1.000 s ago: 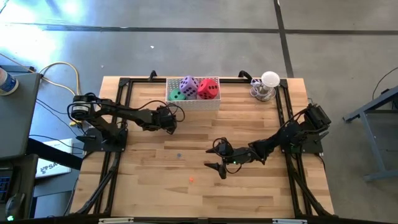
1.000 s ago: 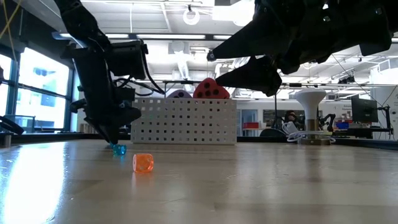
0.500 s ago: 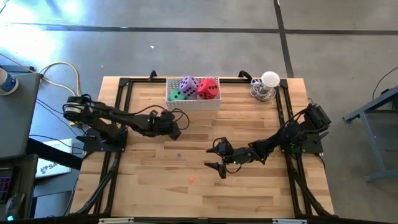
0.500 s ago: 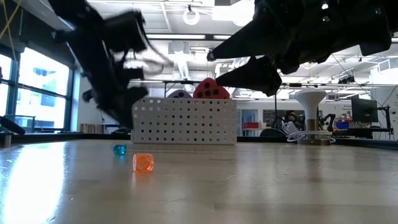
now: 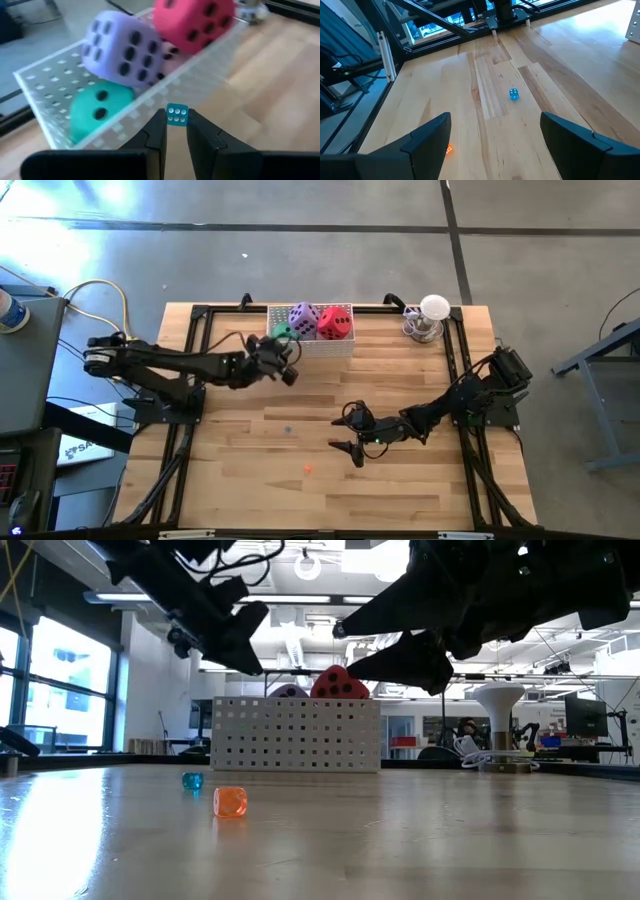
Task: Pick & Place Dice
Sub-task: Put the small blue dice into the white basket
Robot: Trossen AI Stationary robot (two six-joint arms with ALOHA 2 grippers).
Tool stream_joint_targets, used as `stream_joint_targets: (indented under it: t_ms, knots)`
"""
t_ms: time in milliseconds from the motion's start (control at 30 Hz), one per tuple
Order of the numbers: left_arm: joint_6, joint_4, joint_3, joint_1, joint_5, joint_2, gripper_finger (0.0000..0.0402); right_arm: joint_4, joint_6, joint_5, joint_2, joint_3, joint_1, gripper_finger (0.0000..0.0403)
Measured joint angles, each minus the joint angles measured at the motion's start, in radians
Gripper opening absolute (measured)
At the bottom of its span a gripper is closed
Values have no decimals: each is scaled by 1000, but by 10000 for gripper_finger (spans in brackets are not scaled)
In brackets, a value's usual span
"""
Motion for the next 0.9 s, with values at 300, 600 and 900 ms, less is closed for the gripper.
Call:
stream_joint_targets:
  t_ms: [300,600,900]
  knots:
    - [-1,21,0,169,101,0,52,-5,-1,0,0,0,0,300]
    - [9,40,0,267,113,8,53,-8,-1,15,0,0,0,300]
    - [86,57,1,256,116,73,82,-12,-2,15,0,0,0,300]
